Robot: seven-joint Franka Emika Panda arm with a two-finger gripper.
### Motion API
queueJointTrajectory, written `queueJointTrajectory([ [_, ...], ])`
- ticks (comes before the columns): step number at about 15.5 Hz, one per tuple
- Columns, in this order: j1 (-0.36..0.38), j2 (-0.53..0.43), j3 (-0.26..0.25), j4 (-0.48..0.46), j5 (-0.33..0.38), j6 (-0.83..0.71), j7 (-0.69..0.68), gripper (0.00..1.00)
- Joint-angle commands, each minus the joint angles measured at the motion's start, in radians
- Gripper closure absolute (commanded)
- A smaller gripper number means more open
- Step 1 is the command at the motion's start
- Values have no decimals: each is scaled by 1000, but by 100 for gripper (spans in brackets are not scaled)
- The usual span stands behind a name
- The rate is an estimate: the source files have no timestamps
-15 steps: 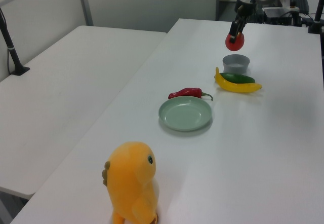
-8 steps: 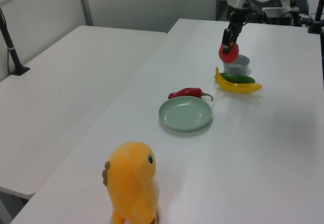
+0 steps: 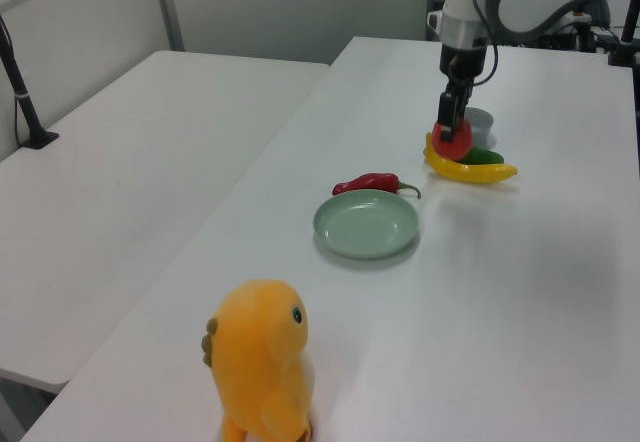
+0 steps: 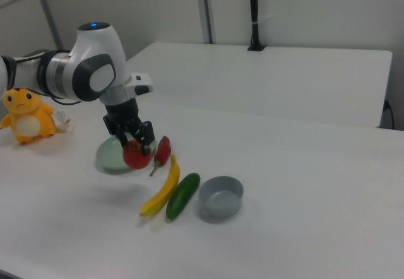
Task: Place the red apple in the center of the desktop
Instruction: 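Carry the apple beside the banana and lower it onto the table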
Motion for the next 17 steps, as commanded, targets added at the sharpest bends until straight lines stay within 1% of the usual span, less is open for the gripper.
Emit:
queueJointTrajectory([
  [1,11,15,20,-25,-24,-6,19,50],
  [3,22,38,20,-34,-26,-1,18,50],
  [5,34,70,20,-33,-47,5,18,50],
  [8,45,107,20,-36,-51,77,22,50],
  [11,45,126,20,-33,-57,105,24,49],
  [13,45,127,20,-34,-57,129,25,47],
  [14,45,129,20,-34,-57,140,25,42],
  [15,45,129,20,-34,-57,145,25,32],
  [16,45,129,20,-34,-57,146,25,16],
  [17,45,129,20,-34,-57,145,25,4],
])
